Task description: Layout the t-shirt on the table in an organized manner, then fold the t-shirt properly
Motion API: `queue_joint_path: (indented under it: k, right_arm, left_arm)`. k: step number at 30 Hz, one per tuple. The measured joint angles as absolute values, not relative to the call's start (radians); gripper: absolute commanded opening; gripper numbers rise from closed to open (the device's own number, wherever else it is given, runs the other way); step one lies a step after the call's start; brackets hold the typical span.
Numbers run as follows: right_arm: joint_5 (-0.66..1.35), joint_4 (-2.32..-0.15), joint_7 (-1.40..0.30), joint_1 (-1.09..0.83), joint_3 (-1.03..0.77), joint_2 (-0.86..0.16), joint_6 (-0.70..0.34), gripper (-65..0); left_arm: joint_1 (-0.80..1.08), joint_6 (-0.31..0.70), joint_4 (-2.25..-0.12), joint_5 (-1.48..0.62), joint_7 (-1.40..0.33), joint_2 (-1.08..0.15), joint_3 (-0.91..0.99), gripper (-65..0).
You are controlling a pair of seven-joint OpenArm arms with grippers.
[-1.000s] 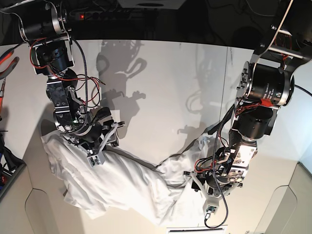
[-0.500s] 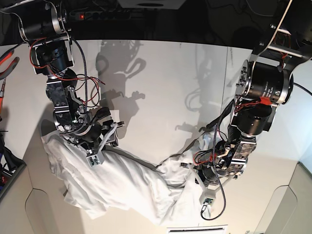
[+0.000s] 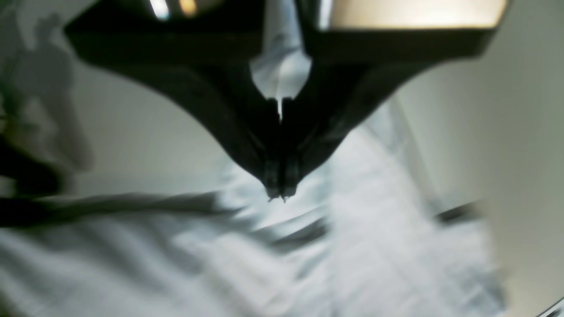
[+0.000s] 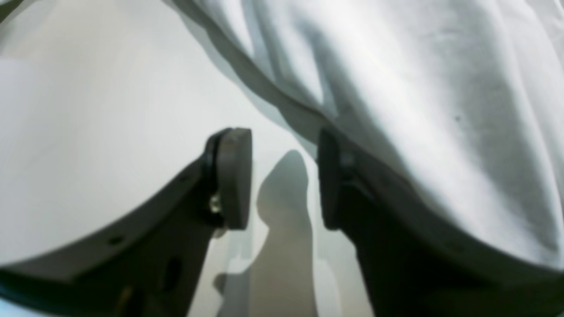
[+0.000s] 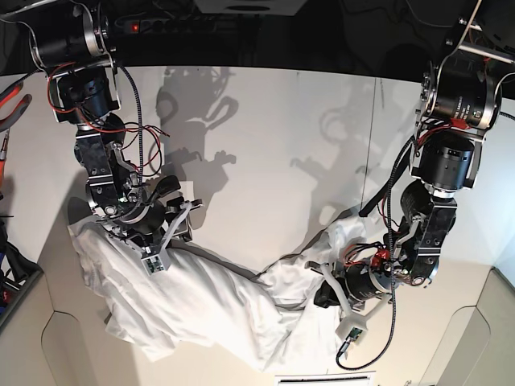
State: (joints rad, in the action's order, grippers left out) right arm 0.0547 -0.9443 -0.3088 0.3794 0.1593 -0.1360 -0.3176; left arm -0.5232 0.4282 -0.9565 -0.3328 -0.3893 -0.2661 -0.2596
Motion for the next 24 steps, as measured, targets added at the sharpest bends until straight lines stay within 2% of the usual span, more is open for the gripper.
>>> queue_joint_path:
  k: [2, 3, 6, 13, 24]
  right_arm:
    - [0.056, -0.944, -0.308, 0.380, 0.160, -0.133, -0.318, -40.4]
    - [0.057, -0.944, -0.308, 0.380, 0.160, -0.132, -0.318, -40.4]
    - [0.064, -0.944, -0.308, 0.380, 0.160, -0.130, -0.318, -40.4]
    - [0.064, -0.944, -0.308, 0.380, 0.160, -0.126, -0.318, -40.4]
    - [0.063, -0.944, -0.308, 0.380, 0.160, -0.127, -0.318, -40.4]
  left_arm:
    - [-0.527, 0.399, -0.950, -0.255, -0.333, -0.265, -0.259, -41.4]
    - [-0.530, 0.385, -0.940, -0.234, -0.306, -0.263, -0.258, -38.5]
    - [-0.553, 0.292, -0.876, -0.214, -0.282, -0.254, -0.259, -38.5]
    - [-0.692, 0.293, -0.565, -0.345, -0.284, -0.227, -0.256, -38.5]
    - [-0.772, 0.303, -0.366, -0.440, -0.270, -0.179, -0.256, -38.5]
